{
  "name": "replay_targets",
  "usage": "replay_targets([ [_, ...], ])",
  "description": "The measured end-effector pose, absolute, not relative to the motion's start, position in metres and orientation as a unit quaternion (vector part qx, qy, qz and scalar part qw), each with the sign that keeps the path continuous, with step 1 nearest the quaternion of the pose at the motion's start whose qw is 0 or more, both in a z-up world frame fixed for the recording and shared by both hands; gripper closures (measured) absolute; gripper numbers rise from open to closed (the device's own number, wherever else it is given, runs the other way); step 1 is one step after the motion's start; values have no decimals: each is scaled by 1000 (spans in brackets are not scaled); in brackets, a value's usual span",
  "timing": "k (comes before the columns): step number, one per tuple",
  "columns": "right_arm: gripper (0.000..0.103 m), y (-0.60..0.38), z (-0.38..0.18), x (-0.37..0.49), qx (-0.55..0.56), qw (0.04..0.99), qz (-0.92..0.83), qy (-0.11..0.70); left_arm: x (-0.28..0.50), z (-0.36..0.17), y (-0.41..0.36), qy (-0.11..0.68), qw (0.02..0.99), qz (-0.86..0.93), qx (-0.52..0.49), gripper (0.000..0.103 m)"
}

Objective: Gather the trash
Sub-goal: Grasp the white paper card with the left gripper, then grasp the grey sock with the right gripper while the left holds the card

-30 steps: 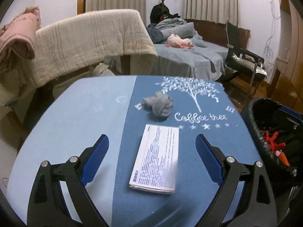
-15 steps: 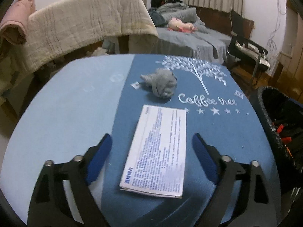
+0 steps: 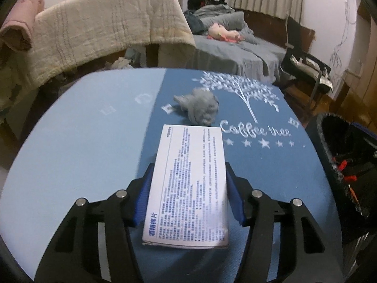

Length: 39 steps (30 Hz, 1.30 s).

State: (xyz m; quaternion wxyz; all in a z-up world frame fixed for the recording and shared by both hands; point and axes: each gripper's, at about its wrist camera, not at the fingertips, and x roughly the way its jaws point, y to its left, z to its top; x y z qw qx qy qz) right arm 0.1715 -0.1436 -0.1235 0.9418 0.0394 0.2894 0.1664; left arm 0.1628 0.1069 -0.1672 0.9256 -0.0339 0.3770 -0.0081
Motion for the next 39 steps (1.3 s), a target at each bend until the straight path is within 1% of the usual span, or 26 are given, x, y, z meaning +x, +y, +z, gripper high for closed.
replay_targets([
  [7, 6, -121, -118, 191, 37, 941, 183, 283, 169, -147, 131, 357, 933, 19, -34, 49],
  [12, 6, -95, -120, 213, 37, 937, 193, 288, 177, -142, 156, 351, 935, 43, -35, 49],
  [22, 6, -37, -143, 269, 22, 924, 202, 323, 202, -144, 200, 352, 932, 82, -41, 49],
  [30, 6, -11, -163, 294, 13, 917, 188, 351, 211, -147, 220, 347, 932, 96, -46, 49],
  [32, 9, -8, -167, 299, 13, 915, 186, 359, 213, -147, 223, 348, 931, 98, -47, 49],
  [35, 19, -3, -172, 305, 12, 909, 189, 372, 215, -147, 225, 347, 931, 100, -49, 49],
  [38, 35, 2, -178, 309, 13, 899, 202, 389, 215, -147, 225, 346, 932, 100, -50, 49],
  [39, 46, 3, -180, 310, 13, 895, 209, 395, 215, -147, 225, 345, 932, 99, -50, 49],
])
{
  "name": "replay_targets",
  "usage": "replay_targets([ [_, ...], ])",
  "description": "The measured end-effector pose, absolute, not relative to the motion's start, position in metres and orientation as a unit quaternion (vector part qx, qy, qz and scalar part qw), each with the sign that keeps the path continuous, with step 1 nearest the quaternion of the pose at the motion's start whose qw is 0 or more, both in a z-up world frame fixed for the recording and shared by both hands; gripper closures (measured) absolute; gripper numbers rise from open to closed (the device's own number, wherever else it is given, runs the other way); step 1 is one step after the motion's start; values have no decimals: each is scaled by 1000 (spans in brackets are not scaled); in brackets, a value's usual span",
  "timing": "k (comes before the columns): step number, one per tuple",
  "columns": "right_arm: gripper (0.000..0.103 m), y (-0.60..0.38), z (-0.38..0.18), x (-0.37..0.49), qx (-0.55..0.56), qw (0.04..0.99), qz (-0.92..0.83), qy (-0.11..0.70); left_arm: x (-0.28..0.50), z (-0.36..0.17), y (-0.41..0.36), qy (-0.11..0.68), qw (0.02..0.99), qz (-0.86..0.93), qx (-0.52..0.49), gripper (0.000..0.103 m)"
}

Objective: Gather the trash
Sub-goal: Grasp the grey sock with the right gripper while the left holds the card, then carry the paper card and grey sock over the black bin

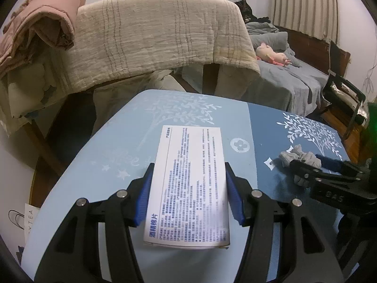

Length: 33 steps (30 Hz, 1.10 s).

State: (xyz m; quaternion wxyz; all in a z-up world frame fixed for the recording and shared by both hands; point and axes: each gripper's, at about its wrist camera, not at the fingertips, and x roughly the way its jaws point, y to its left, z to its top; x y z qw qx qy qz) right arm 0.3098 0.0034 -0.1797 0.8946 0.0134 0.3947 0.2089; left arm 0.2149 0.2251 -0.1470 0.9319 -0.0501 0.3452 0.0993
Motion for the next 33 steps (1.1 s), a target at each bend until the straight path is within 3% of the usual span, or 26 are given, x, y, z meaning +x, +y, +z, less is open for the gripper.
replay_targets([
  [1, 55, 5, -181, 311, 17, 890, 219, 399, 215, -147, 225, 345, 932, 99, -50, 49],
  [4, 58, 6, -180, 309, 18, 889, 226, 399, 213, -146, 223, 344, 933, 99, -51, 49],
  [33, 58, -84, -87, 216, 44, 925, 227, 302, 165, -83, 141, 300, 952, 45, -38, 49],
])
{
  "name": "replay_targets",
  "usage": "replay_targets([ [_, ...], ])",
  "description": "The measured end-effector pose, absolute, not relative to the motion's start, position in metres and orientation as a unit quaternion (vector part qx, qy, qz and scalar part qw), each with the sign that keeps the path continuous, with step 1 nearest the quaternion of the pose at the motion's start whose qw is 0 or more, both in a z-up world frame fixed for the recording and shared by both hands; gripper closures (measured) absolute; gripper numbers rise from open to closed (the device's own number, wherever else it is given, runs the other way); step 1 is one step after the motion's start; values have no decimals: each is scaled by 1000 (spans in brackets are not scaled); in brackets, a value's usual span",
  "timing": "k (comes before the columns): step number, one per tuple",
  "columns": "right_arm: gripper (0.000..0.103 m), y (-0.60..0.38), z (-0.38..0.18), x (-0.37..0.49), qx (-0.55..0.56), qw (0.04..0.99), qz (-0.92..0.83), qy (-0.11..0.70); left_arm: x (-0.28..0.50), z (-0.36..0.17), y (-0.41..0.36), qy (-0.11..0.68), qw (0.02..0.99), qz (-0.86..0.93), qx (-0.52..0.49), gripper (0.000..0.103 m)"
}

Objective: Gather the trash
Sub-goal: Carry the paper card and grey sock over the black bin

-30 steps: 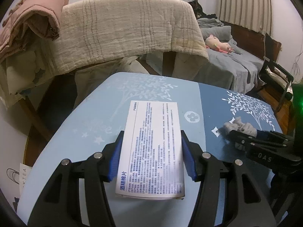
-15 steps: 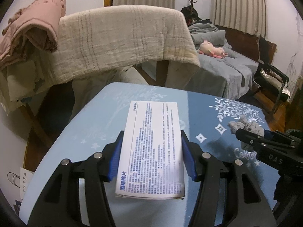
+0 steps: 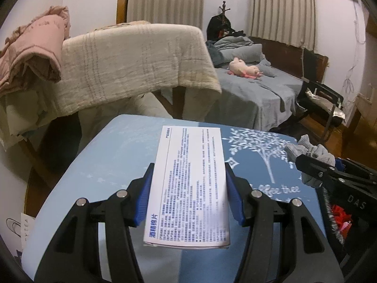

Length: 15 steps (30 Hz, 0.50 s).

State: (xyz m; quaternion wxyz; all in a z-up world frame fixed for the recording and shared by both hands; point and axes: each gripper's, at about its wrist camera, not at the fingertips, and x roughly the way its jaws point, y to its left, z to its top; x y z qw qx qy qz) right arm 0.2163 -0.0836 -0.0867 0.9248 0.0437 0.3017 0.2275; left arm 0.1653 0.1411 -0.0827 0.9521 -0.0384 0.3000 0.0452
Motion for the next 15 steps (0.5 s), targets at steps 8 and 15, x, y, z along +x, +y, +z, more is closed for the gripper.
replay_targets([
  [8, 58, -118, -65, 183, 48, 933, 220, 281, 148, -66, 108, 289, 956, 22, -32, 49],
  [15, 58, -148, -53, 155, 55, 940, 209, 266, 132, -53, 80, 278, 960, 1, -28, 49],
])
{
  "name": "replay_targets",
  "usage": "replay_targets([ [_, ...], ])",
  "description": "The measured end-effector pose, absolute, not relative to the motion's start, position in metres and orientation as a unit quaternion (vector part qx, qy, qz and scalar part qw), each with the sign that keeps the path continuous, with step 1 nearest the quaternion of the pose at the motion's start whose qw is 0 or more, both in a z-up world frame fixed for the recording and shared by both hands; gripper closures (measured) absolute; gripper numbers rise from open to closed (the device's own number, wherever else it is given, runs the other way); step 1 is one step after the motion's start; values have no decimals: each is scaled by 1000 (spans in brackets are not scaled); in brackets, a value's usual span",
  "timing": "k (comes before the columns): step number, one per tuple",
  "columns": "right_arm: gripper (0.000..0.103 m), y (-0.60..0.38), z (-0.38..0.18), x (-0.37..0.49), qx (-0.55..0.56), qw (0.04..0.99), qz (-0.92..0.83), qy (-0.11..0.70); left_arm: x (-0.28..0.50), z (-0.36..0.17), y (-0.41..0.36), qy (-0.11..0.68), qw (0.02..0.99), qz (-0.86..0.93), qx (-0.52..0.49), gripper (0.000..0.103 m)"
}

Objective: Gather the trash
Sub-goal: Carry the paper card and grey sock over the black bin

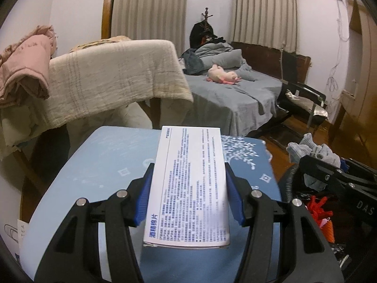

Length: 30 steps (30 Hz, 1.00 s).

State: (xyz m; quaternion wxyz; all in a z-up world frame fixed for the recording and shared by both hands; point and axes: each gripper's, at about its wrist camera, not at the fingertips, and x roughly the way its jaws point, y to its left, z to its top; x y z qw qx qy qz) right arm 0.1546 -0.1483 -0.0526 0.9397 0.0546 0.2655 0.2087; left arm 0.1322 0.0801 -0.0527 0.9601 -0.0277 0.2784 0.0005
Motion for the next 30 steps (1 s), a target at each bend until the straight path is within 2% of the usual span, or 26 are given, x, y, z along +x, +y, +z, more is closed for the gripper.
replay_targets([
  [30, 58, -264, -37, 78, 82, 964, 124, 223, 83, -30, -40, 257, 961, -103, 11, 49],
])
